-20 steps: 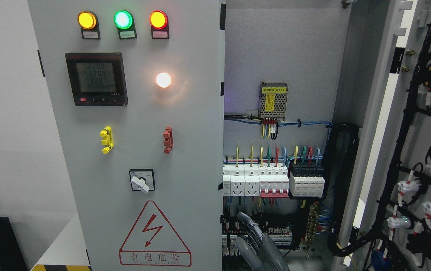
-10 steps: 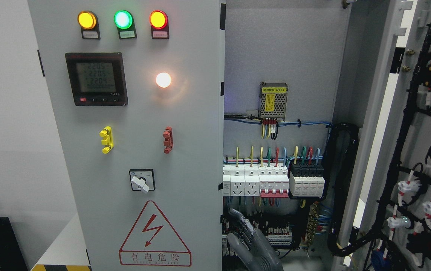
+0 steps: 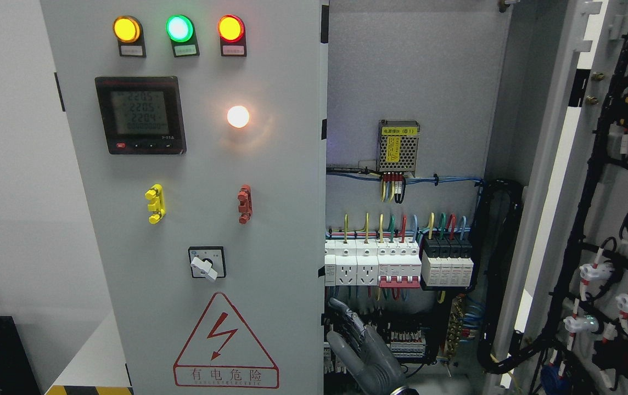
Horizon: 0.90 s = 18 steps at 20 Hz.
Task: Open door with both hands
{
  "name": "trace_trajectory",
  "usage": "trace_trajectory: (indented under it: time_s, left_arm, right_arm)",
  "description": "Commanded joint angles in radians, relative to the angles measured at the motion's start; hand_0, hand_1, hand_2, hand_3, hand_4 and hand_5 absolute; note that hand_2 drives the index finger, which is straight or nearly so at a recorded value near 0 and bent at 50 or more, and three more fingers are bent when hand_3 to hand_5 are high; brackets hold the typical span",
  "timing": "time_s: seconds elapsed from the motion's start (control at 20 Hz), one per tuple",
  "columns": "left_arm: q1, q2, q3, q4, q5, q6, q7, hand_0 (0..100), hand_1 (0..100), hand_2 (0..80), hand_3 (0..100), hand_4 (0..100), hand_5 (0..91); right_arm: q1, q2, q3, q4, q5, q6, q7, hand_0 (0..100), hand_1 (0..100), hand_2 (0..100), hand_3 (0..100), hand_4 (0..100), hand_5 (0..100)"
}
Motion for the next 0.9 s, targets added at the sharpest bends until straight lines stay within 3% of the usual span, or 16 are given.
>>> trace_trajectory:
  time_s: [0.0,0.25,0.85]
  left_arm:
    - [0.0,0.0,0.0,0.0,0.0,0.0,-0.001,12,39,0.0,0,0,0.0]
    - [0.0,0.0,0.0,0.0,0.0,-0.001,-0.001,12,39,0.0,0,0,0.0]
    - [0.0,0.0,0.0,0.0,0.0,0.0,-0.001,12,39,0.0,0,0,0.0]
  right_arm:
    - [-0.016,-0.028,0.013,0.025,-0.014,0.002,0.001,12,39,0,0,0,0]
    - [-0.031,-0.036,0.015,0.047,-0.037,0.003,0.027,12,39,0,0,0,0]
    - [-0.042,-0.044,0.029,0.049,-0.051,0.002,0.031,12,39,0,0,0,0]
